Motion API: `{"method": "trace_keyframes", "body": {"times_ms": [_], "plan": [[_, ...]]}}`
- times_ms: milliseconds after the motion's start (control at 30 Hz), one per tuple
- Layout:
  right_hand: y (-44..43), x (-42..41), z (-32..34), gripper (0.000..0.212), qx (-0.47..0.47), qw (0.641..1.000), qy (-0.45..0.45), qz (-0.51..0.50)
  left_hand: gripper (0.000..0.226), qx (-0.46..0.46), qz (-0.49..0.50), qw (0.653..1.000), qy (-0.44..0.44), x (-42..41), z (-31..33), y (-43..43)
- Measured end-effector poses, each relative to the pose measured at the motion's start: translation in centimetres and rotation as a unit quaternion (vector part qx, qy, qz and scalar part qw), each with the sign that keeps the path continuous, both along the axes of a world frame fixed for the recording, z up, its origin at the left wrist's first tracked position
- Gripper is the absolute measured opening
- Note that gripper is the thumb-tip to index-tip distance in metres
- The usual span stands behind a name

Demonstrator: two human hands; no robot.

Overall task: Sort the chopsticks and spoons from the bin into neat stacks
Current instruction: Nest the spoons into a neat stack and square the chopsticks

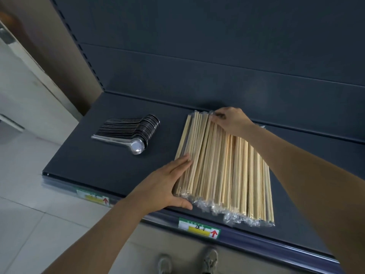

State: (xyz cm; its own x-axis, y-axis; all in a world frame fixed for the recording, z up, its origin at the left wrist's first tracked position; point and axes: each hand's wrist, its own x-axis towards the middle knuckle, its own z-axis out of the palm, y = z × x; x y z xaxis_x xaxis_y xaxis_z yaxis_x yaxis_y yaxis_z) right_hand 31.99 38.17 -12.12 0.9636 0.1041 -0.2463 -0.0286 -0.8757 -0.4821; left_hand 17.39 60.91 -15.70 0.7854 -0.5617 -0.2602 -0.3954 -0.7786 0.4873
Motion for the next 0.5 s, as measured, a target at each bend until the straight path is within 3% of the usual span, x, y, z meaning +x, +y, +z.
{"method": "trace_keyframes", "body": {"times_ms": [300,400,500], "plan": [[1.1,1.2,0.7,0.056,-0.007,1.0,-0.023,0.004,0.116,-0.018,-0.017,0.999,-0.029,0.2,0.3,0.3],[2.0,1.5,1.1,0.054,0.003,0.999,-0.031,0.021,0.109,-0.09,0.041,0.995,-0.024,0.3,0.5,0.5],[1.1,0.6,1.3,0.049,0.056,0.996,-0.071,-0.025,0.097,-0.129,0.118,0.985,-0.003,0.7,0.5,-0.1]]}}
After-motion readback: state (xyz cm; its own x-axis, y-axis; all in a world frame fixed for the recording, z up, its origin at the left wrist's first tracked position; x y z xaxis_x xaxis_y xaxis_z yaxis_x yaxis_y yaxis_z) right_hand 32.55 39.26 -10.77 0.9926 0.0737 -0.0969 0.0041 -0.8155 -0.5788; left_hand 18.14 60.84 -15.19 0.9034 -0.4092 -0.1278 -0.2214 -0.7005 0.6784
